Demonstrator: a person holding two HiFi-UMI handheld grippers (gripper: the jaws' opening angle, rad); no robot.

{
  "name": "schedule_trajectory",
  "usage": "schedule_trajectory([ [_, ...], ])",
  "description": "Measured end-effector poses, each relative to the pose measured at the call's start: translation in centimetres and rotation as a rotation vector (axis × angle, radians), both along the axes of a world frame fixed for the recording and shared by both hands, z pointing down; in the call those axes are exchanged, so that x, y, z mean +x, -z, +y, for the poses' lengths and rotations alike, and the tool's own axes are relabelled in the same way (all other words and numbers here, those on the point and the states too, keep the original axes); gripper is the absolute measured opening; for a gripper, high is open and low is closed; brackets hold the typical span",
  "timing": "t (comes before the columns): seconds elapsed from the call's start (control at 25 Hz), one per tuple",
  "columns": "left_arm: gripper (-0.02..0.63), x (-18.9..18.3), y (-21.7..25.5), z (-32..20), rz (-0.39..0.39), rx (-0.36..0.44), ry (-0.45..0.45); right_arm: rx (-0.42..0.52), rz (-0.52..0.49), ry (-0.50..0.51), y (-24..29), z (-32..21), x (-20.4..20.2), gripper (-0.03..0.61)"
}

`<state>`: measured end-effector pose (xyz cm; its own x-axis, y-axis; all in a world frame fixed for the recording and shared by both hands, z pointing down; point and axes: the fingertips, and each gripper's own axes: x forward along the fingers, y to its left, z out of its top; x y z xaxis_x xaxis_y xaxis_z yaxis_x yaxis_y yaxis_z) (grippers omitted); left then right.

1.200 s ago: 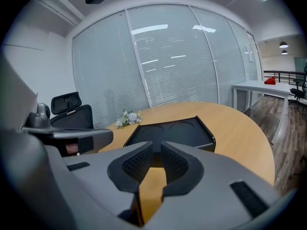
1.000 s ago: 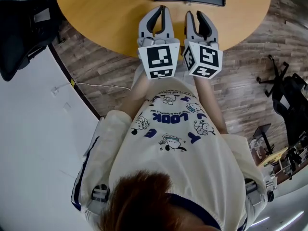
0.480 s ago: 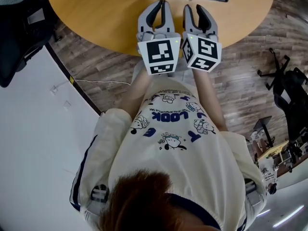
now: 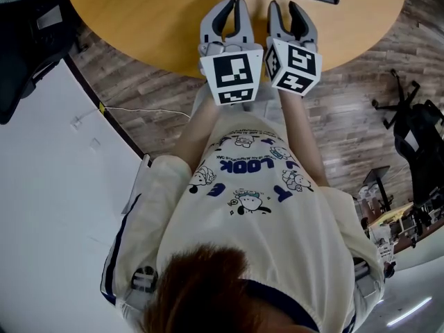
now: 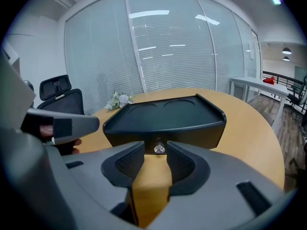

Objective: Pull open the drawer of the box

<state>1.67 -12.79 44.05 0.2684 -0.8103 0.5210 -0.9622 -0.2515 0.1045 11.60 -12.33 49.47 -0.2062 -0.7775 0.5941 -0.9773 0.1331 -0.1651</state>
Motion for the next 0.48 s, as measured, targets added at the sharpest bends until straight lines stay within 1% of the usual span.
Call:
schedule_trajectory([
  [0.48, 0.017, -0.2, -1.3, 0.3, 0.006, -0.035, 0.003, -0.04, 0.006, -0.002, -1.9, -0.5, -0.3, 0.157],
])
